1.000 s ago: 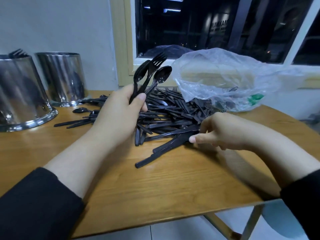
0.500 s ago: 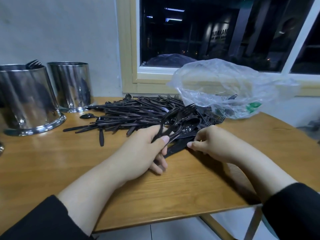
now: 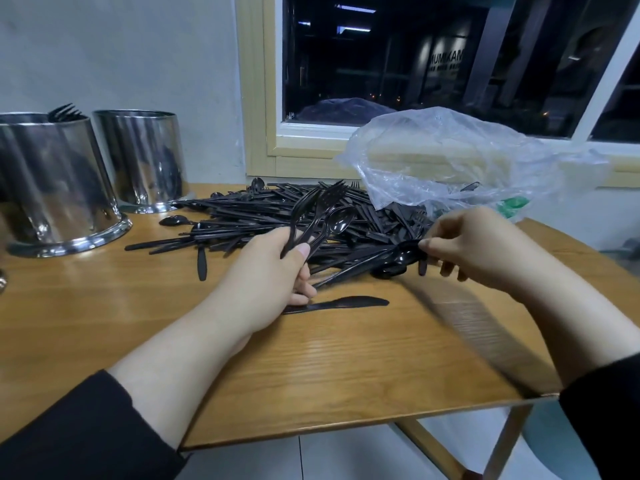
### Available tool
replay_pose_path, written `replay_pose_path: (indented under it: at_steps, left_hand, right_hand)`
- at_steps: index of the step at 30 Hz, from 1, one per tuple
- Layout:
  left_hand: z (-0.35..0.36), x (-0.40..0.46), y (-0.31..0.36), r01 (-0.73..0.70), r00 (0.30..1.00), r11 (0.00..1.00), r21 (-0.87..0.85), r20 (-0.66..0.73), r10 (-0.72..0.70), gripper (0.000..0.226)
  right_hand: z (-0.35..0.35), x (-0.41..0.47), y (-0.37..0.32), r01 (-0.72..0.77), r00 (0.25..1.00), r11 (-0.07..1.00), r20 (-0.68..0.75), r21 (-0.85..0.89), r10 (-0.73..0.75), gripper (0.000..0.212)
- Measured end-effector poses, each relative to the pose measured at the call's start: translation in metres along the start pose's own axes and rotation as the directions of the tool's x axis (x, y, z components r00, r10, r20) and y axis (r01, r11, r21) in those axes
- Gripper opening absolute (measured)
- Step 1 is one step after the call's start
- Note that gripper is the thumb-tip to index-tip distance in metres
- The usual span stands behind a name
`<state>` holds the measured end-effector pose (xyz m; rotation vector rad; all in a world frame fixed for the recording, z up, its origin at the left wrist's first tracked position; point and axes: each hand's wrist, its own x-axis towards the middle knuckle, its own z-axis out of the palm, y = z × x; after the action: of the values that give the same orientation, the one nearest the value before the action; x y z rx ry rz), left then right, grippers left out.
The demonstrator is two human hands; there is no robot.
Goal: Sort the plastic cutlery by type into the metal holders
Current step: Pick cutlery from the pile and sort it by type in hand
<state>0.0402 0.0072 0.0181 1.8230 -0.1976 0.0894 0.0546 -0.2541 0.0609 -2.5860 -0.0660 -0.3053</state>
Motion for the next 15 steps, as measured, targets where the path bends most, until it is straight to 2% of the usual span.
replay_pose_path:
  at_steps: [6, 9, 12, 15]
  left_hand:
    - [-0.001, -0.001, 0.000, -0.012, 1.000, 0.998, -0.055, -0.025, 0.010, 0.020]
    - [-0.001, -0.002, 0.001, -0.011, 0.999, 0.995, -0.096, -0.034, 0.008, 0.020]
    - [-0.001, -0.003, 0.002, -0.023, 1.000, 0.988, -0.153, -0.002, 0.023, 0.021]
    - [-0.001, -0.004, 0.001, -0.039, 0.998, 0.989, -0.145, 0.037, 0.044, 0.021]
  right_hand:
    - [-0.008, -0.001, 0.001, 0.074, 0.973, 0.990, -0.225, 0.117, -0.046, 0.016]
    - [-0.006, 0.000, -0.001, 0.141, 0.953, 0.948, -0.298, 0.286, -0.052, 0.014]
    - [-0.002, -0.003, -0.010, 0.209, 0.969, 0.856, -0.215, 0.473, -0.118, 0.012]
    - [0.010, -0.004, -0.016, 0.220, 0.975, 0.826, -0.131, 0.520, -0.177, 0.012]
